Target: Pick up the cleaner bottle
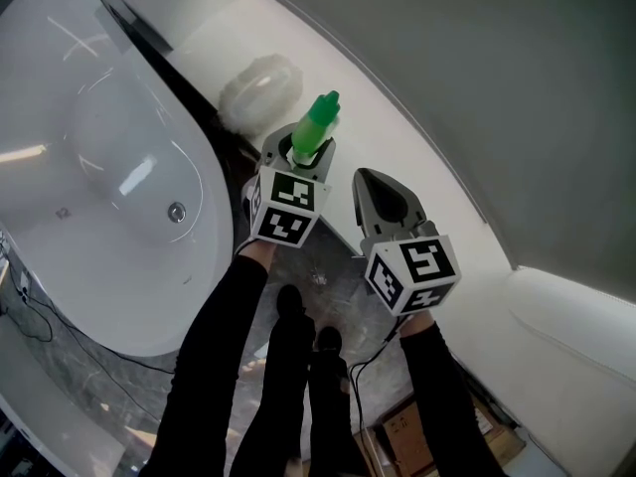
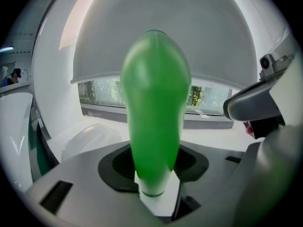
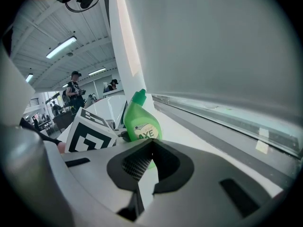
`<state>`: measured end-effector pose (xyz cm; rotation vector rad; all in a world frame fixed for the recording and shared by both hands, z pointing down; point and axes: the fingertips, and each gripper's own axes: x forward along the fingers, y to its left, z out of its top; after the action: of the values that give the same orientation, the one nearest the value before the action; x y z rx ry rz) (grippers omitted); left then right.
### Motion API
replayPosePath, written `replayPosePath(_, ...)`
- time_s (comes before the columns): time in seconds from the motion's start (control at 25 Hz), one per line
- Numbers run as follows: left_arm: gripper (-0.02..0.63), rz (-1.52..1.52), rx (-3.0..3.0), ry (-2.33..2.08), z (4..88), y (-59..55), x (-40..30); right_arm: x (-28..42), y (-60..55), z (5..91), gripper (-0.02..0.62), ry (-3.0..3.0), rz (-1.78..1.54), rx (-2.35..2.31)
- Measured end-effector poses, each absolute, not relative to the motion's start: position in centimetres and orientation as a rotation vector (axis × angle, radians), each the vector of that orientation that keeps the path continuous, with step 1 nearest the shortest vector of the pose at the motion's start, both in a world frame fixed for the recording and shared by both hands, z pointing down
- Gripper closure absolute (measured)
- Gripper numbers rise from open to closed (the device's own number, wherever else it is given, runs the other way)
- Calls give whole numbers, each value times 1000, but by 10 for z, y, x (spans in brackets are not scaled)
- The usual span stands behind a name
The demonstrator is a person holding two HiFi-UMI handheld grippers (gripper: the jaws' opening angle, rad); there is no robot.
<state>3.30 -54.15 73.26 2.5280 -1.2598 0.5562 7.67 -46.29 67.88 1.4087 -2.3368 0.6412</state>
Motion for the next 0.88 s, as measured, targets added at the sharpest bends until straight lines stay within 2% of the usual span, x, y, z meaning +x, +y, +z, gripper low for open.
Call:
replayPosePath(0.48,414,473,2545,-1389,655,-526,-1,65,-467,631,595,-2391,582,1405)
replayPosePath(0.88,416,395,2522,-1531,554,-492,-51,43,-458,548,594,-2488,496,1357)
